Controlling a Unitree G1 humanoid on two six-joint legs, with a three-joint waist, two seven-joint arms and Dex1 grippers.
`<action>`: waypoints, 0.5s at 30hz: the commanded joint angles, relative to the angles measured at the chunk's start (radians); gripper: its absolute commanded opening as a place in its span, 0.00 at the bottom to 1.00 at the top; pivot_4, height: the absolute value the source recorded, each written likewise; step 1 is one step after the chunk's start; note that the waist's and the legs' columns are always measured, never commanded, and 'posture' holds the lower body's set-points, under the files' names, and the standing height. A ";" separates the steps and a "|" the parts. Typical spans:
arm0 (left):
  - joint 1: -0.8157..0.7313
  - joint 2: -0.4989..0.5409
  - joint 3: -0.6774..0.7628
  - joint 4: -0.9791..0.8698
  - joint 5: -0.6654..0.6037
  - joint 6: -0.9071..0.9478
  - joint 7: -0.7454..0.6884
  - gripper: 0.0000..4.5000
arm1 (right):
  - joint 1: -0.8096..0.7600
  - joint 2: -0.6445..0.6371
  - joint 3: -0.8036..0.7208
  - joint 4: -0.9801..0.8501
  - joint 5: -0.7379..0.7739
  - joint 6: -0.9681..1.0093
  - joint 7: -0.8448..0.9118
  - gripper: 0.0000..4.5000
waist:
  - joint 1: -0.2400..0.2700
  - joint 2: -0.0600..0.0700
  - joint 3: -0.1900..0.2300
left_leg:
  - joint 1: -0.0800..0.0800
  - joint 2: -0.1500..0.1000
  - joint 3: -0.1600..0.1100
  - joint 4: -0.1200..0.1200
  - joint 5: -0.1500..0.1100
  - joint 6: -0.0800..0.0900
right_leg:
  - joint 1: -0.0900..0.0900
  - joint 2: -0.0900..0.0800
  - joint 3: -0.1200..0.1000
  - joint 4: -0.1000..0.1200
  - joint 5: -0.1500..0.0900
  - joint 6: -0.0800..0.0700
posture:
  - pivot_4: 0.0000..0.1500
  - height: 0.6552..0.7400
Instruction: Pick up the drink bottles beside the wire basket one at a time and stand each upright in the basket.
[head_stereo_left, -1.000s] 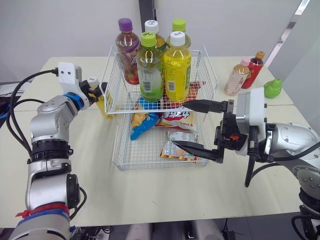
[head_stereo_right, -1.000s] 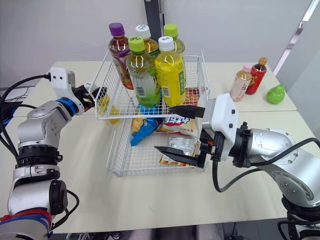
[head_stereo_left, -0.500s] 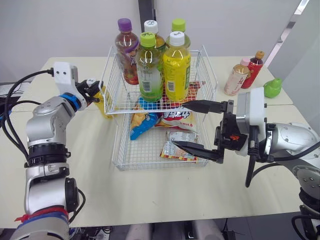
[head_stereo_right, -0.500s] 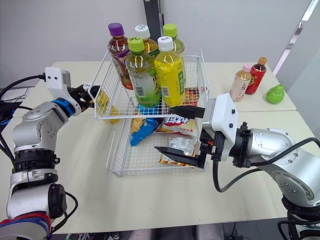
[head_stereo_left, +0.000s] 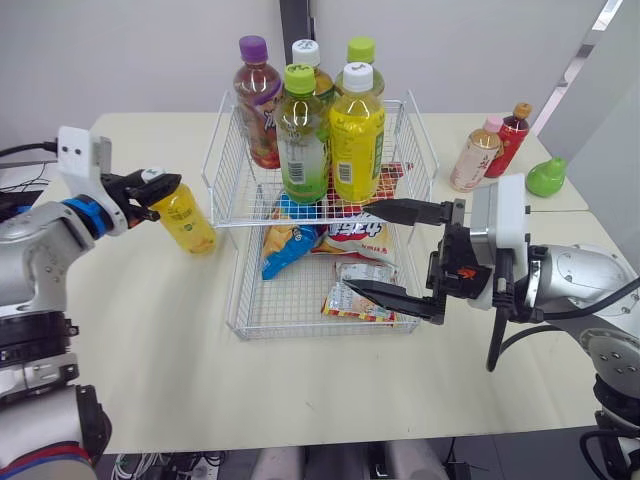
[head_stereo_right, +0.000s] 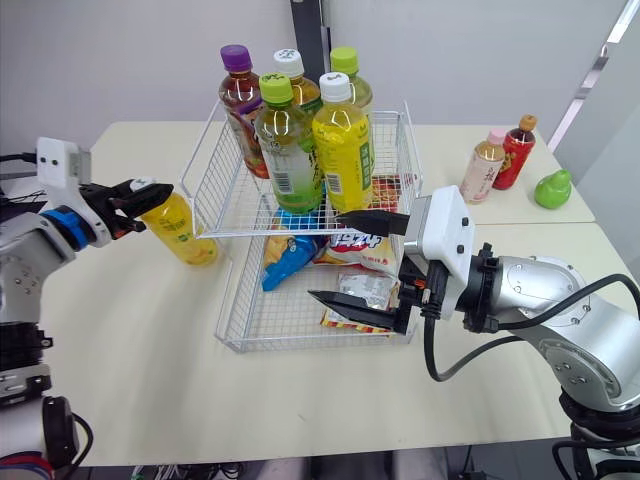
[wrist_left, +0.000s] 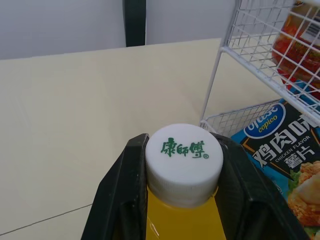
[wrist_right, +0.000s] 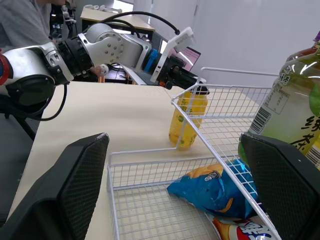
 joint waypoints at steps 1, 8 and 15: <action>-0.016 0.082 0.046 -0.048 -0.057 0.023 -0.098 0.30 | 0.005 0.004 -0.012 -0.018 -0.013 -0.026 0.001 1.00 | 0.000 0.000 0.000 | 0.000 0.000 0.000 0.000 0.000 0.000 | 0.000 0.000 0.000 0.000 0.000 0.000 | 1.00 1.00; -0.013 0.164 0.046 -0.005 -0.061 0.006 -0.209 0.30 | 0.023 0.014 -0.012 -0.028 -0.028 -0.036 0.000 1.00 | 0.000 0.000 0.000 | 0.000 0.000 0.000 0.000 0.000 0.000 | 0.000 0.000 0.000 0.000 0.000 0.000 | 1.00 1.00; -0.014 0.229 0.060 -0.029 -0.076 0.037 -0.255 0.30 | 0.027 -0.002 -0.043 -0.014 -0.006 -0.034 0.018 1.00 | 0.000 0.000 0.000 | 0.000 0.000 0.000 0.000 0.000 0.000 | 0.000 0.000 0.000 0.000 0.000 0.000 | 1.00 1.00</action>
